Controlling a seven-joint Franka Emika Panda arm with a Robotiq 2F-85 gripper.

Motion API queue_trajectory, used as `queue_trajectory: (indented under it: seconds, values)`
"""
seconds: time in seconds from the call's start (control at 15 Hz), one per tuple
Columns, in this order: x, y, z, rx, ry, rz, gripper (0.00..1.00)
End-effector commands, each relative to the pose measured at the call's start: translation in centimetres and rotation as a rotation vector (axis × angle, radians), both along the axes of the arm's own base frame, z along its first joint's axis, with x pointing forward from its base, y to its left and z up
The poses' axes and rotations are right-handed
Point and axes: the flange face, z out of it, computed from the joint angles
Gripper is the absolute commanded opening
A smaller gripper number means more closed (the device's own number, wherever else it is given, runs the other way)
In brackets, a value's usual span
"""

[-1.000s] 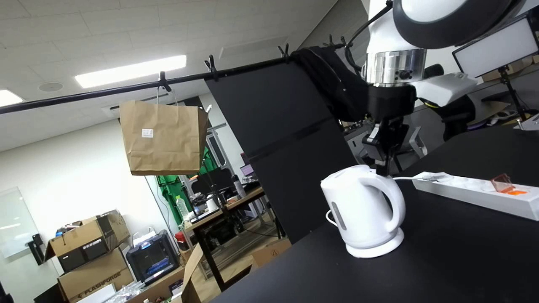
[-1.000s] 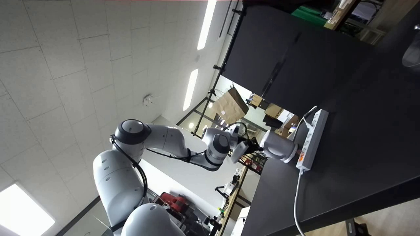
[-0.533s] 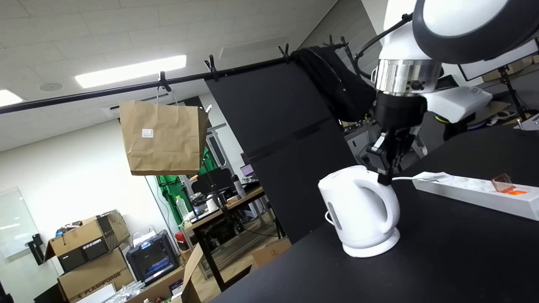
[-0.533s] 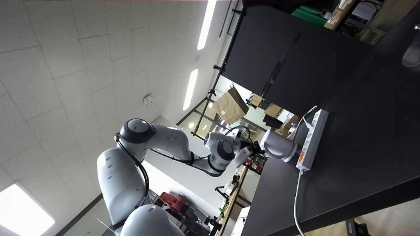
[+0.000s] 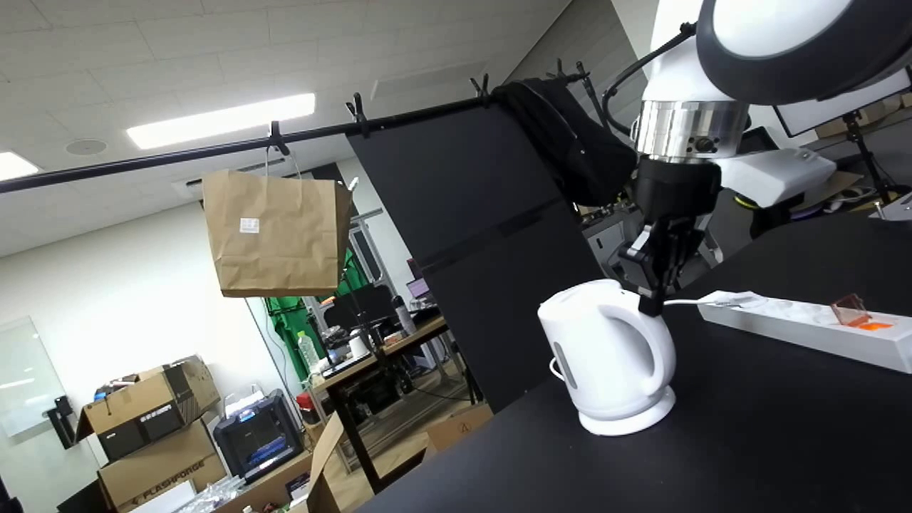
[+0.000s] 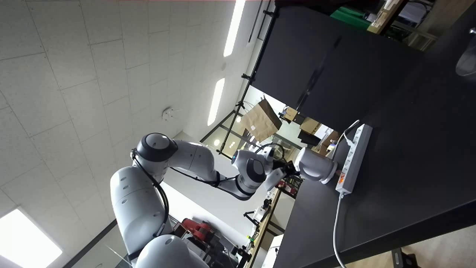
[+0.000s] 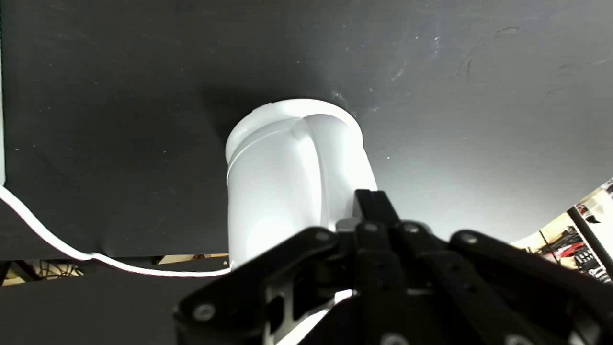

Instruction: Turn off the switch on the electric kettle

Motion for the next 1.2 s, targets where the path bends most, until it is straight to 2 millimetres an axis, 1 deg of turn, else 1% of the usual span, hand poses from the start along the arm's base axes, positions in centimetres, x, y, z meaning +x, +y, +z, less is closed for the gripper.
queue_trajectory:
  seconds: [0.0,0.13,0.27,0.47,0.67,0.87,1.13]
  values:
    - [0.6,-0.7,0.5,-0.010,0.051,-0.033,0.00]
    - [1.0,-1.2,2.3,-0.036,0.092,-0.035,0.00]
    - [1.3,-1.8,4.7,-0.080,0.118,-0.025,0.00]
    - [1.6,-1.8,8.3,-0.126,0.118,-0.006,0.00]
    - [1.7,-1.4,11.3,-0.155,0.131,0.025,0.00]
    - [1.6,-1.6,12.9,-0.173,0.160,0.036,0.00]
    - [1.6,-1.8,13.5,-0.180,0.199,0.034,0.00]
